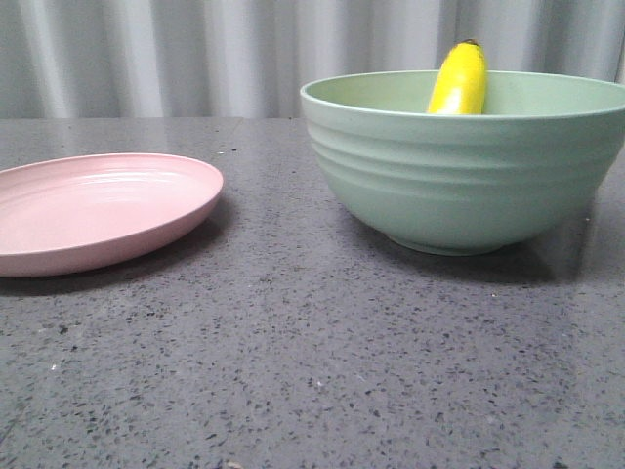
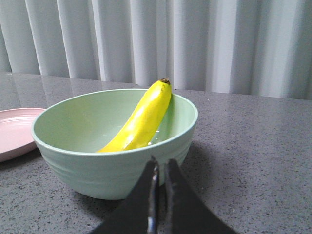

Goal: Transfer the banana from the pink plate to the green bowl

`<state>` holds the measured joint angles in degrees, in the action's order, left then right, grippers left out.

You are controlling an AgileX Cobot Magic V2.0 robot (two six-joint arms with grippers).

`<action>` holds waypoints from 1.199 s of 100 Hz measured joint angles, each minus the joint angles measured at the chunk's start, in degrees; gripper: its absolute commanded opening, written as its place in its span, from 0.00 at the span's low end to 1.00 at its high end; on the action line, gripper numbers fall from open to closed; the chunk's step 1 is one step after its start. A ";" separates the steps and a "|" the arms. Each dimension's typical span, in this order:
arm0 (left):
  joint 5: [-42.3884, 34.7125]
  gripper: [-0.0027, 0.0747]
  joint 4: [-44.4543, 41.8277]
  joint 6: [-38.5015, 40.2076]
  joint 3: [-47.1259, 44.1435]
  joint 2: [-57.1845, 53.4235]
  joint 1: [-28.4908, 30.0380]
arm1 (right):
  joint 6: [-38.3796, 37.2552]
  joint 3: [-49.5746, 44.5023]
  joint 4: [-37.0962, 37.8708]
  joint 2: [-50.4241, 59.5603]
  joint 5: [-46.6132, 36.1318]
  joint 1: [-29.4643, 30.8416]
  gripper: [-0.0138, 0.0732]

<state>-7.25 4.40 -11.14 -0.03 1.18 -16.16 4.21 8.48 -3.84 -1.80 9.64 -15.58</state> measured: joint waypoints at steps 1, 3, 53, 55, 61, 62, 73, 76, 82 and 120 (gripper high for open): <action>0.41 0.01 0.00 0.00 0.00 -0.22 0.29 | 0.00 0.00 0.00 0.00 0.00 0.00 0.08; 1.68 0.01 0.00 0.00 0.00 -0.79 1.13 | 0.00 0.00 0.00 0.00 0.00 0.00 0.08; 25.75 0.01 -0.25 0.00 0.03 -1.43 8.25 | 0.07 0.00 0.10 0.00 0.00 0.00 0.08; 25.75 0.01 -0.36 0.00 0.03 -1.43 8.25 | 0.07 0.00 0.10 0.00 0.00 0.00 0.08; 25.78 0.01 -0.36 0.00 0.03 -1.43 8.25 | 0.07 0.00 0.10 0.00 0.00 0.00 0.08; 25.78 0.01 -0.36 0.00 0.03 -1.43 8.25 | 0.07 0.00 0.10 0.00 0.00 0.00 0.08; 25.88 0.01 -0.36 0.00 0.03 -1.43 8.25 | 0.07 0.00 0.10 0.00 0.00 0.00 0.08; 25.88 0.01 -0.36 0.00 0.03 -1.43 8.25 | 0.07 0.00 0.10 0.00 0.00 0.00 0.08; 25.88 0.01 -0.36 0.00 0.03 -1.43 8.25 | 0.07 0.00 0.10 0.00 0.00 0.00 0.08; 25.88 0.01 -0.36 0.00 0.03 -1.43 8.25 | 0.07 -0.67 0.10 0.00 -0.79 0.17 0.08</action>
<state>18.63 4.04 -11.14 0.00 -0.25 -7.92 4.29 7.81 -3.74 -1.80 8.85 -15.42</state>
